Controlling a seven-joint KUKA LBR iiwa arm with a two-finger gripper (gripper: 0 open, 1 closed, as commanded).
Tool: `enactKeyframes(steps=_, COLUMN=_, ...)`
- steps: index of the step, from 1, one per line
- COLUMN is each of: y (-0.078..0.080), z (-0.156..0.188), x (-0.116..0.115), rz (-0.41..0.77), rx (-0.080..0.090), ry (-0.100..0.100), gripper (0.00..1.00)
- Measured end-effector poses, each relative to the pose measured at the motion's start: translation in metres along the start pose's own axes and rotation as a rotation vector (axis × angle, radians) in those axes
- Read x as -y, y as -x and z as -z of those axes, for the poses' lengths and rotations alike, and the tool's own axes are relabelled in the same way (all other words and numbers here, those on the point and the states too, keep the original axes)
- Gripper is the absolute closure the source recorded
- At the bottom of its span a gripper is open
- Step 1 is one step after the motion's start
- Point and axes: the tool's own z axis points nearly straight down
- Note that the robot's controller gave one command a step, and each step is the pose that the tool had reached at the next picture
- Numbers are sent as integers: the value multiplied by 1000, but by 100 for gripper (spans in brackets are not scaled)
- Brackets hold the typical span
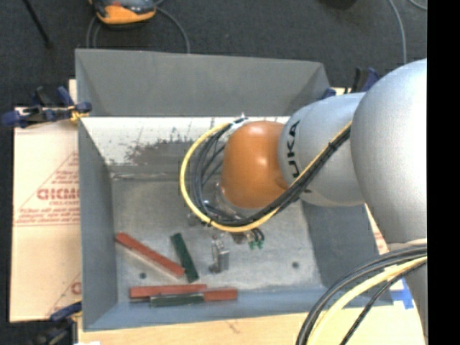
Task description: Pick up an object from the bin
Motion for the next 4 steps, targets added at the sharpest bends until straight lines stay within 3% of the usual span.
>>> enactKeyframes(steps=1, y=-4, z=12, x=-26, rz=-179, rx=-1, ry=-1, gripper=0)
enactKeyframes(steps=2, y=-6, z=-10, x=-84, rz=-85, rx=5, ry=-3, gripper=100)
enactKeyframes(steps=3, y=-7, z=-12, x=-86, rz=-84, rx=1, ry=0, gripper=0)
enactKeyframes(steps=4, y=-7, z=-10, x=-85, rz=-86, rx=3, ry=-1, gripper=100)
